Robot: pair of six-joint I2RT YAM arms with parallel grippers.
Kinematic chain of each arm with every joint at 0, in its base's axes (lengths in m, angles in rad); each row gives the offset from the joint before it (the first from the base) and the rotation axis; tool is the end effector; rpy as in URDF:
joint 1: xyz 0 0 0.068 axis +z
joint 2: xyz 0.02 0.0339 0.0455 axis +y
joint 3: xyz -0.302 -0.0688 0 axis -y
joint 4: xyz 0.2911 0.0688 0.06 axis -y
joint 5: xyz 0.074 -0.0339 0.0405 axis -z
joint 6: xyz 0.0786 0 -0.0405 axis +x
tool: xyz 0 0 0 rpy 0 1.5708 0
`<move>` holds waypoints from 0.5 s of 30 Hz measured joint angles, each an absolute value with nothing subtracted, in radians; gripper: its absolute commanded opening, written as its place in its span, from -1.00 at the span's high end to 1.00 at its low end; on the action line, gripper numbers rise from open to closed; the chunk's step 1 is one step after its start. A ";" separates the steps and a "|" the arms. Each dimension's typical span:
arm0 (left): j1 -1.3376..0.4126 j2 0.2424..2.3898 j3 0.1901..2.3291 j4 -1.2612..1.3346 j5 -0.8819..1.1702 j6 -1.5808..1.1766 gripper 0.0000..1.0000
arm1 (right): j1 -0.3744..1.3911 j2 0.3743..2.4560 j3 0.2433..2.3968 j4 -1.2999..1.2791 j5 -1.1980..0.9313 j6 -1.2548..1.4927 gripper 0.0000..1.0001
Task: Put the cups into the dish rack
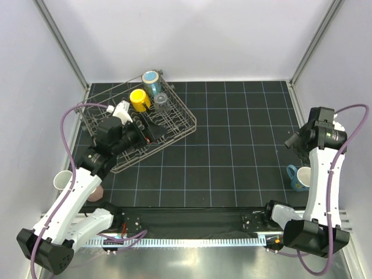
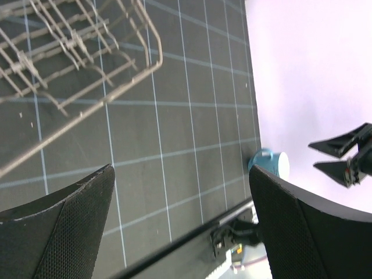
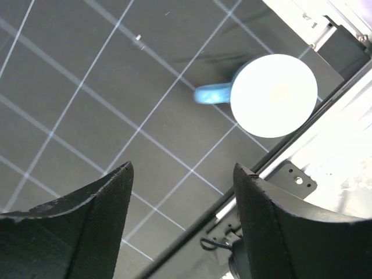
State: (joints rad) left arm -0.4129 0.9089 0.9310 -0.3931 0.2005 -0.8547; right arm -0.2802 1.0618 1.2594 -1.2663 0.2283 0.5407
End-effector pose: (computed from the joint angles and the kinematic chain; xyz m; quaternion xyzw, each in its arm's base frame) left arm 0.2363 -0.1206 0.3634 -0.1248 0.8137 -0.3992 0.4037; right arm 0.2055 -0.0776 0.3612 0.4099 0.8711 -0.0773 0.2590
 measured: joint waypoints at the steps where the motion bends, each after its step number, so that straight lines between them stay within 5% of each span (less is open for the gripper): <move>1: -0.413 0.908 0.931 -0.403 0.208 -0.856 -0.82 | -0.298 1.061 1.253 -1.265 0.229 0.549 -0.39; 15: -0.413 0.879 0.956 -0.538 0.279 -0.806 -0.77 | -0.548 1.053 1.041 -1.150 0.244 0.654 -0.28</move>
